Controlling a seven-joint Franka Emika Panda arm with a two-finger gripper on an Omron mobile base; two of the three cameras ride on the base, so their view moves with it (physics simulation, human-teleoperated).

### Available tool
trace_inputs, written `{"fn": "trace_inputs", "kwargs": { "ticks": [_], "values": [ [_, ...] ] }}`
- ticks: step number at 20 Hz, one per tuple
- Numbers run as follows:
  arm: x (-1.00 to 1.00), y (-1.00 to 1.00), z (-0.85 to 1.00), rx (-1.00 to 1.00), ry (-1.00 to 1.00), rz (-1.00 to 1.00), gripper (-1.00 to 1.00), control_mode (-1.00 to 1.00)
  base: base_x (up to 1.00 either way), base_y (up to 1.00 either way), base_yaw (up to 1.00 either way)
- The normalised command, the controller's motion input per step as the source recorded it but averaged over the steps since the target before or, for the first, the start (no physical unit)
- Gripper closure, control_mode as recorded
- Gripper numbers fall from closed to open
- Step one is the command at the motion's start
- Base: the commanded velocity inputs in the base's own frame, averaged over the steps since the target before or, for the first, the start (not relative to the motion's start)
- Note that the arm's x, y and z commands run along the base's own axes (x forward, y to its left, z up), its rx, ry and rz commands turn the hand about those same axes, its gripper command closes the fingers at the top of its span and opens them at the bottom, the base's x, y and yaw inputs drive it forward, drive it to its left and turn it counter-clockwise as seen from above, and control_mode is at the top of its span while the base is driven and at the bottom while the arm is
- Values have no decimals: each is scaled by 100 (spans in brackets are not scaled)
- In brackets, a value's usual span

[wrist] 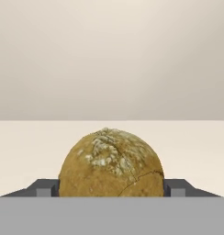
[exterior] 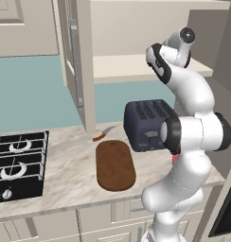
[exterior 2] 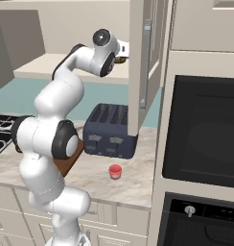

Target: Pick the bread, place it on the cutting board, pick the jam, place it on the counter, and close the cabinet.

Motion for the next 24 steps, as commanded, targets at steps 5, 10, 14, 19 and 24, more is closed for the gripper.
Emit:
{"fn": "trace_inputs", "kwargs": {
  "ticks": [5,10,14,19,24],
  "values": [
    [-50,0,15,0,0,0,100,-100,0,0,0],
    [-55,0,13,0,0,0,100,-100,0,0,0],
    [-54,1,13,0,1,0,100,-100,0,0,0],
    [-53,10,6,0,5,0,100,-100,0,0,0],
    [-58,14,4,0,4,0,100,-100,0,0,0]
  ]
}}
